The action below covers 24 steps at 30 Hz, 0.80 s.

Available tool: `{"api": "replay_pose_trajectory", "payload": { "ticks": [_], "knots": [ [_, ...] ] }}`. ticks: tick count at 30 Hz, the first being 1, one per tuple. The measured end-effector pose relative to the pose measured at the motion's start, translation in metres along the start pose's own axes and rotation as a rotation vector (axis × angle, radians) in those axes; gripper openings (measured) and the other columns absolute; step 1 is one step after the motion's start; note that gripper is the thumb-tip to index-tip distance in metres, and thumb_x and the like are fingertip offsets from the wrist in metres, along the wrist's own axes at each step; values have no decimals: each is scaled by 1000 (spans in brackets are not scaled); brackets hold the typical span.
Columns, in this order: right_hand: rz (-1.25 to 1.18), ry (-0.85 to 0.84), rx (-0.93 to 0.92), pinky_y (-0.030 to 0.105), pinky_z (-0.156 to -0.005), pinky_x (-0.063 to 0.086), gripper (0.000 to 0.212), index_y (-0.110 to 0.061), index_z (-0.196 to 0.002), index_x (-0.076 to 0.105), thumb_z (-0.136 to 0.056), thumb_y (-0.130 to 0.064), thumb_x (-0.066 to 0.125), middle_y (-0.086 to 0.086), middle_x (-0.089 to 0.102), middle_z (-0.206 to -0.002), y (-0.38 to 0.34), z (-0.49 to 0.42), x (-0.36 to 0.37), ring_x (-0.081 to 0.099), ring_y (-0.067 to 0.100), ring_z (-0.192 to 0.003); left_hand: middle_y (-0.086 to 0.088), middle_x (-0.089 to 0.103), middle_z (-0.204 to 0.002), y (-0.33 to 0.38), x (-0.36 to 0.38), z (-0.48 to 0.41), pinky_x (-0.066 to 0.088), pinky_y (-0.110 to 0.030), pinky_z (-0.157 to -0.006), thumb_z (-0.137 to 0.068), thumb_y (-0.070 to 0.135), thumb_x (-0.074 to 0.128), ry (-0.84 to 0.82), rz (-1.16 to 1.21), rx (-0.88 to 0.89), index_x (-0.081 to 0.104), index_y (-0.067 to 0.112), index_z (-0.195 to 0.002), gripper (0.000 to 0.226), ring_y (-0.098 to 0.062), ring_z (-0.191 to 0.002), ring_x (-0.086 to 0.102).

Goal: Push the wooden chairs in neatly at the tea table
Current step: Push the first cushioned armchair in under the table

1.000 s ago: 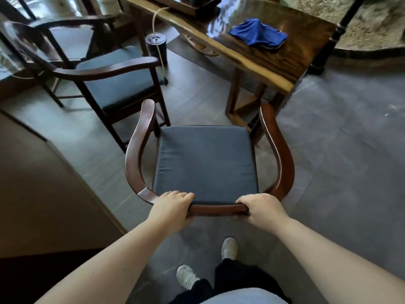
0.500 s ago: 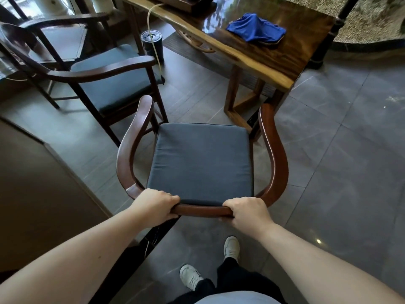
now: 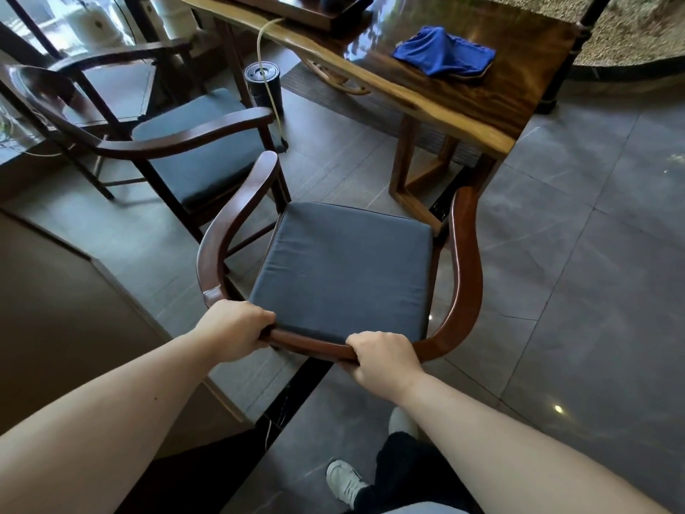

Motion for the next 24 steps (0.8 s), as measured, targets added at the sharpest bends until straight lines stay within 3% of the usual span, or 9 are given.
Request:
{"api": "replay_pose_trajectory", "payload": {
  "ticks": [6,10,13,16,19,24],
  "knots": [
    [-136,10,-85,34,-72,51,32,-34,-111,60,-80,-42,57,-12,67,-106,25,0,3,63,16,-96,6,68,-82,9,5,7,49,-34,-77,-73,29,69,131,83,-15,63,22,-85,15,-23,-82,62],
    [-140,80,-126,36,-66,54,31,-33,-105,62,-75,-37,62,-11,69,-98,33,4,9,65,18,-88,6,67,-80,13,7,10,49,-34,-80,-67,28,69,200,87,-22,64,21,-83,18,-23,-81,62],
    [-143,77,-135,34,-62,54,31,-31,-102,63,-71,-38,64,-12,69,-95,35,3,12,66,17,-83,7,68,-87,12,10,8,48,-36,-83,-72,37,61,195,64,28,64,24,-91,24,-21,-86,62],
    [-121,93,-122,31,-57,51,26,-32,-96,63,-72,-41,66,-13,70,-89,33,1,10,66,17,-76,9,68,-91,10,10,4,50,-36,-80,-77,50,51,196,74,94,65,25,-96,34,-18,-87,62],
    [-107,114,-63,29,-54,48,22,-32,-89,63,-71,-43,69,-13,69,-83,29,3,10,65,16,-71,8,69,-90,7,12,-2,52,-35,-74,-79,49,51,172,108,178,66,24,-95,34,-19,-84,64],
    [-104,133,50,33,-60,53,27,-27,-89,68,-63,-33,73,-11,72,-83,21,8,12,67,18,-74,10,71,-88,-1,14,-9,55,-34,-67,-80,50,51,138,128,296,66,26,-95,32,-17,-82,66]
  ]
}}
Point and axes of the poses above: each hand's wrist, its own z-axis away from the middle knuckle, its own x-axis out of the palm, y = z × x, the point moved 2 cm from there along -z, towards the middle knuckle
